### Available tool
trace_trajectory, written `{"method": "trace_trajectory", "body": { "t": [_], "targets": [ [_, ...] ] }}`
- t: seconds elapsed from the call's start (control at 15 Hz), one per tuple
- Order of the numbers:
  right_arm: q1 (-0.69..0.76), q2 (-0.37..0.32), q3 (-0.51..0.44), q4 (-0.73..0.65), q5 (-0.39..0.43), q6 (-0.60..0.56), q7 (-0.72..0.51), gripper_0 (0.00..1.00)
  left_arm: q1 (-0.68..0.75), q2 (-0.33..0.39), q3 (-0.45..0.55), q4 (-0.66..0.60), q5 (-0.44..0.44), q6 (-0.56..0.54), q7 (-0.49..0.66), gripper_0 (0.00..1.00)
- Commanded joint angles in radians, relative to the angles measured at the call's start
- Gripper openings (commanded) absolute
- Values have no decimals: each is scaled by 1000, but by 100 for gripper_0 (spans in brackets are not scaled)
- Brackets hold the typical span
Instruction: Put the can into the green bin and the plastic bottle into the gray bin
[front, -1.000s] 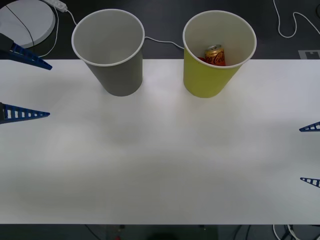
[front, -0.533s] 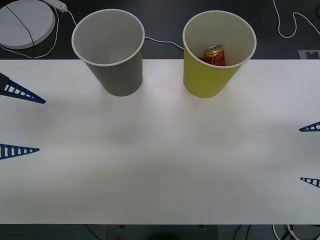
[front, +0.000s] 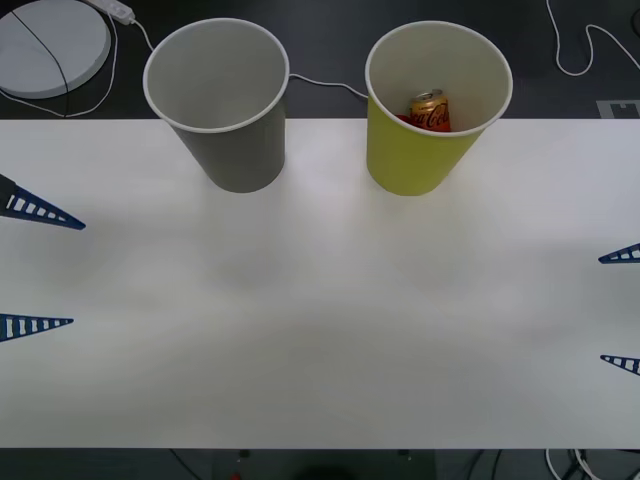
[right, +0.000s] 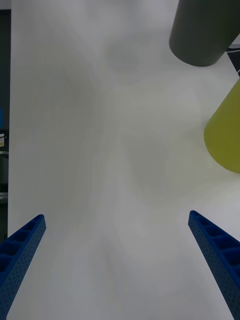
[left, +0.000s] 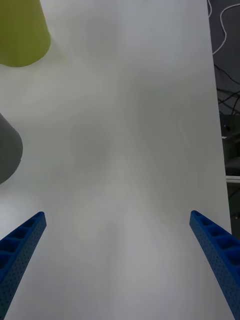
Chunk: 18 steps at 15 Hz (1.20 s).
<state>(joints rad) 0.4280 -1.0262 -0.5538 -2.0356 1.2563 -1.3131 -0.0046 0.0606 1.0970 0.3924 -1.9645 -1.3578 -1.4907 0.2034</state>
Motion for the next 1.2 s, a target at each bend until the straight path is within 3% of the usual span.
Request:
{"method": "trace_trajectory", "body": {
  "t": [0.07,0.6,1.2],
  "targets": [
    [0,0,0,0,0,0,0,100,2,-5,-3,-1,-17,1,-12,100],
    [0,0,0,0,0,0,0,100,2,-86,-6,-1,-96,4,-42,100],
    [0,0,0,0,0,0,0,100,5,-88,-17,1,-115,4,-55,100]
  ]
}}
